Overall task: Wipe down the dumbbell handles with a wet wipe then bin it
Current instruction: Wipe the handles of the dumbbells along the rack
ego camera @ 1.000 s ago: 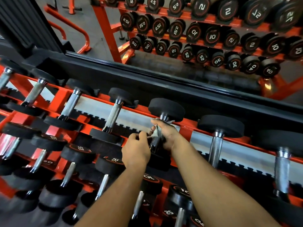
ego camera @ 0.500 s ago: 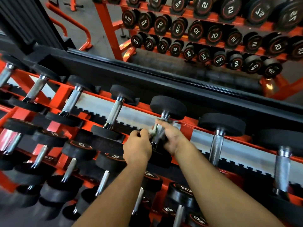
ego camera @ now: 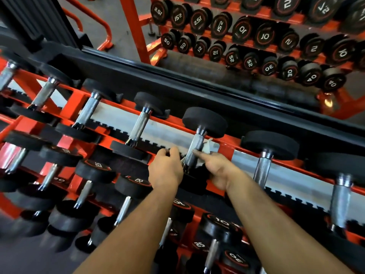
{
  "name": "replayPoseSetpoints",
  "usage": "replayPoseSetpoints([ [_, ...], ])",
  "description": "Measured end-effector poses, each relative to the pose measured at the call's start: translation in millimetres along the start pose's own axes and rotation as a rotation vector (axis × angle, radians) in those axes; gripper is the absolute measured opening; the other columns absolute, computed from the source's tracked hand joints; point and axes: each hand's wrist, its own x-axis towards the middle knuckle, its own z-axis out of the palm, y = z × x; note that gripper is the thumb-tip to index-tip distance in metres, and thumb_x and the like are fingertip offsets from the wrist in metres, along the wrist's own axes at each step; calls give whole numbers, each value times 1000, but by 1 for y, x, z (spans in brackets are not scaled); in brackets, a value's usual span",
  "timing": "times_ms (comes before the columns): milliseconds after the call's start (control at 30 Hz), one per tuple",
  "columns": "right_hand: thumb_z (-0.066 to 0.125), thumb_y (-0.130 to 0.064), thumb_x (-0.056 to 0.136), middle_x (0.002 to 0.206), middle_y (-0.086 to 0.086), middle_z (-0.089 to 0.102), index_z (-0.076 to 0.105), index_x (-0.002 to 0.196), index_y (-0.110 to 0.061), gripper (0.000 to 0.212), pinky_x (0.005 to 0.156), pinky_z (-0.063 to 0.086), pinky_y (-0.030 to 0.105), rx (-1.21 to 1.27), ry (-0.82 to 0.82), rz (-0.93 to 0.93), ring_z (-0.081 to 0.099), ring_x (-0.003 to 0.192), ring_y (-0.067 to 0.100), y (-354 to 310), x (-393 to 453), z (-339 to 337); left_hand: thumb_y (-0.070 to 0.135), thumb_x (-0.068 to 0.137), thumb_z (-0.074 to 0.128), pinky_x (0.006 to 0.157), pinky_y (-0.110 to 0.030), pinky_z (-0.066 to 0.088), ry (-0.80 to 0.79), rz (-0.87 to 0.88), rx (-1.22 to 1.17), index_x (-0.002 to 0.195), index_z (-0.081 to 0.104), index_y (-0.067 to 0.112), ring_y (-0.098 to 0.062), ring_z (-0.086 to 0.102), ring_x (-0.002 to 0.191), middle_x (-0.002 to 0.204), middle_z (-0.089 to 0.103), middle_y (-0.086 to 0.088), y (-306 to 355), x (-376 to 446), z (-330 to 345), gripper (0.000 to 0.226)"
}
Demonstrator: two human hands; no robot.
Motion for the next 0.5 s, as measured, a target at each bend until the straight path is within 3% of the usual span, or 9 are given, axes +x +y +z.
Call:
replayPoseSetpoints([
  [167,59,-45,98,103,8,76,71,108,-15,34,102,51,47,-317,49,-66,69,103,28,1,-3,11,50,94,38,75,-40,40,-9,7,-7,94,63,20,-30,59,91,91,67,-7,2,1,-1,39],
  [300,59,-28,98,94,1,76,74,100,-18,18,98,52,45,-420,61,-163,70,94,22,16,-9,2,48,93,38,74,-40,42,-6,3,2,87,60,21,-31,59,88,86,66,-6,3,-2,-2,35],
  [433,56,-15,100,82,0,73,72,86,-16,21,89,54,32,-458,83,-256,65,75,10,12,-33,-8,49,90,38,79,-42,47,-9,0,-4,84,58,23,-31,59,89,86,66,-5,3,-2,-2,34],
  [500,57,-16,98,84,2,76,72,88,-16,18,86,56,38,-427,152,-332,71,77,16,-2,-39,-13,50,90,37,82,-43,49,-7,-2,-3,85,59,22,-32,60,90,87,66,-6,3,-1,-1,35],
])
